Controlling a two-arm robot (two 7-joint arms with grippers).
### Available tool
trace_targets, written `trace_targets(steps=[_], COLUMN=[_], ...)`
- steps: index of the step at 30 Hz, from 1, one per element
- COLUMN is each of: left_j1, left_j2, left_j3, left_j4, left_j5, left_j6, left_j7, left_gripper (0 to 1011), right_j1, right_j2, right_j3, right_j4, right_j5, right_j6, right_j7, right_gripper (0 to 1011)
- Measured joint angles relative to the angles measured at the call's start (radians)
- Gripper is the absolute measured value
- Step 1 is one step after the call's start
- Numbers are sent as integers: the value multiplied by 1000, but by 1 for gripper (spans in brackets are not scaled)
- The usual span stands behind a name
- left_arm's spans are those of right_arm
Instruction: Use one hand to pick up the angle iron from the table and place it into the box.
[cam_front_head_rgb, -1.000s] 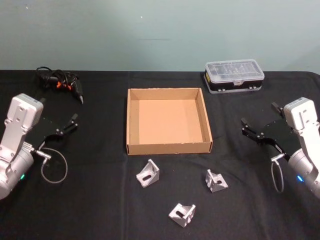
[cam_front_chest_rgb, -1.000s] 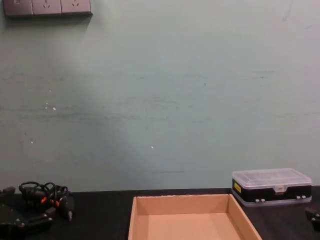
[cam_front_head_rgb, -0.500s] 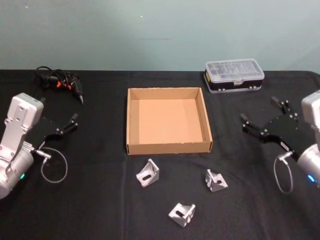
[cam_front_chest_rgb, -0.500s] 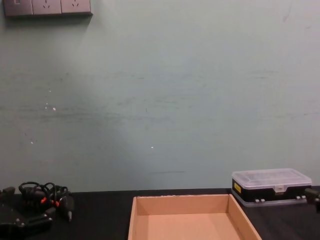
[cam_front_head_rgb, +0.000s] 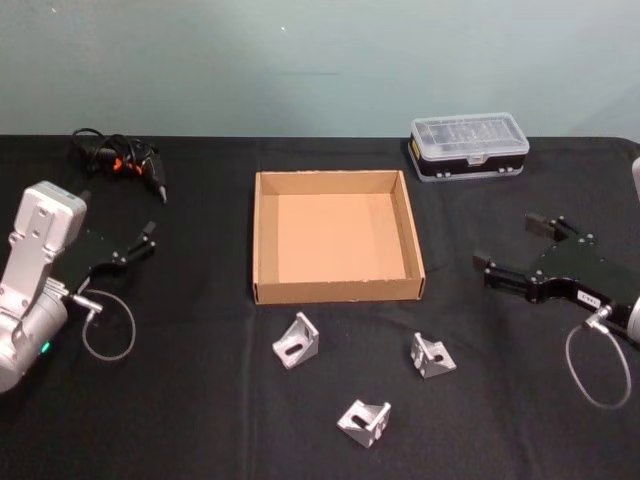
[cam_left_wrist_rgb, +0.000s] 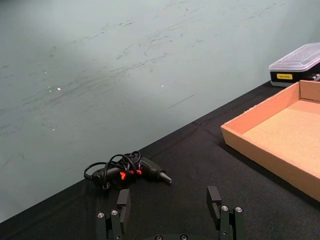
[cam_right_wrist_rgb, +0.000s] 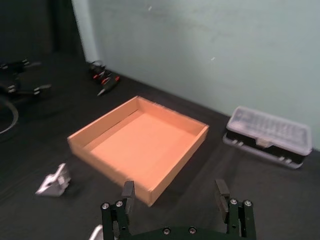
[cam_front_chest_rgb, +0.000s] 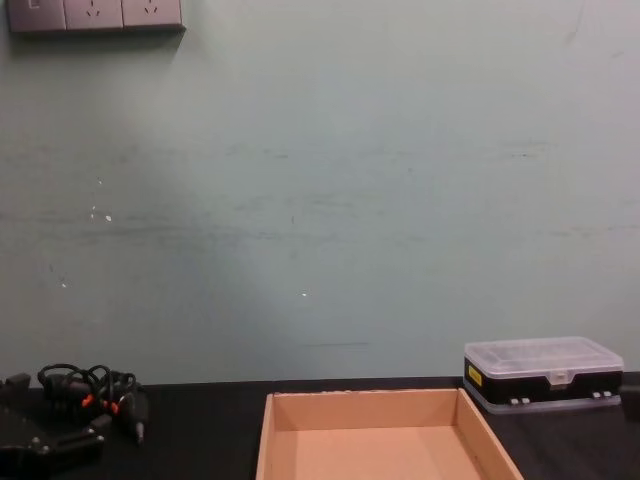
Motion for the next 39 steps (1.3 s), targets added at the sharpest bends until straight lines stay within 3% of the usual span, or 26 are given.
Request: trace_targets(steps=[6, 11, 23, 39], left_j1=[0, 0, 0, 0], left_j2=[0, 0, 0, 0], left_j3=[0, 0, 0, 0], left_j4=[0, 0, 0, 0], left_j5=[0, 0, 0, 0], left_j6=[0, 0, 0, 0], left_j7=[0, 0, 0, 0], left_gripper=[1000, 1000, 1000, 1000], right_j1=[-7, 0, 38, 75], right_j2=[32, 43, 24, -49], right_j3=[11, -14, -104, -162], right_j4=[-57, -74, -79, -57], right_j5=[36, 46, 24, -21], right_j6=[130, 212, 319, 395], right_j7=[43, 65, 69, 22], right_gripper=[1004, 1004, 1004, 1004])
